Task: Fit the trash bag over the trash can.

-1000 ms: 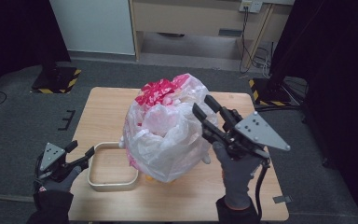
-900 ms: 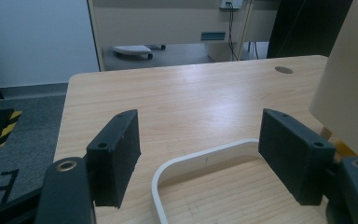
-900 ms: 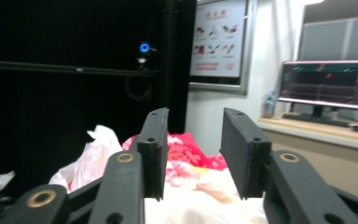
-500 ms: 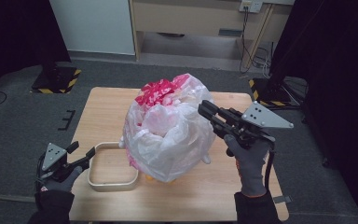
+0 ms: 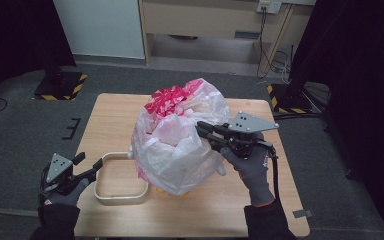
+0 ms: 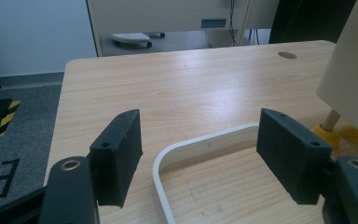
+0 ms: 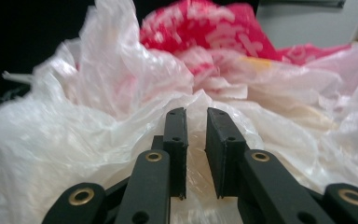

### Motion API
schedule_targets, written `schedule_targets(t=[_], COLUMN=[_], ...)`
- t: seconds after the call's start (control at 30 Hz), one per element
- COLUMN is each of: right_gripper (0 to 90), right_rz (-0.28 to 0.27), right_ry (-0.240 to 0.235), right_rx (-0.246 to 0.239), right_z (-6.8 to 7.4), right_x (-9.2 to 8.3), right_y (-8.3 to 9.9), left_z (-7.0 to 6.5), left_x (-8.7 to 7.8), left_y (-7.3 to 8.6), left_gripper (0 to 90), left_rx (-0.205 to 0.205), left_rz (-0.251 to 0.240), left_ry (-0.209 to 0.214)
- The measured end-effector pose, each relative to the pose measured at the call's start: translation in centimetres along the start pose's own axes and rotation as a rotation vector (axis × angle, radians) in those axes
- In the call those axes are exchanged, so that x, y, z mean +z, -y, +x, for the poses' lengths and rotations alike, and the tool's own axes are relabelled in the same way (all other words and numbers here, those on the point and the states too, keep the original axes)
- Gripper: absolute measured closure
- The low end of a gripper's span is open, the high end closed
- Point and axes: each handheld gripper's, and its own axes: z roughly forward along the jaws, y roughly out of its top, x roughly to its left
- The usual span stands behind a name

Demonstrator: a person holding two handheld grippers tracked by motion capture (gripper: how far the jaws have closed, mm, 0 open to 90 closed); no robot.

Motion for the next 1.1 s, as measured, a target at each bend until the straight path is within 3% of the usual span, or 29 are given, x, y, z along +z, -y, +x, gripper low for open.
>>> schedule_targets(t=[0.17,0.8,1.1], right_gripper=[74.2,62.8,58.8], right_rz=[0.005,-0.170,-0.198], right_ry=[-0.010,0.026,0.008], right_rx=[0.013,0.029,0.025], right_z=[-0.1,0.1,0.5], right_x=[0.2,-1.8,-1.2], right_y=[0.3,-1.4,-2.4], left_z=[0.0,0.0,0.0], left_x=[0.1,0.2,0.2], left_y=[0.1,0.2,0.2], left_gripper=[30.5,30.5,30.5], left_rx=[0.002,-0.005,-0.001], left_rz=[0.005,0.009,0.014], left_ry=[0.002,0.005,0.010])
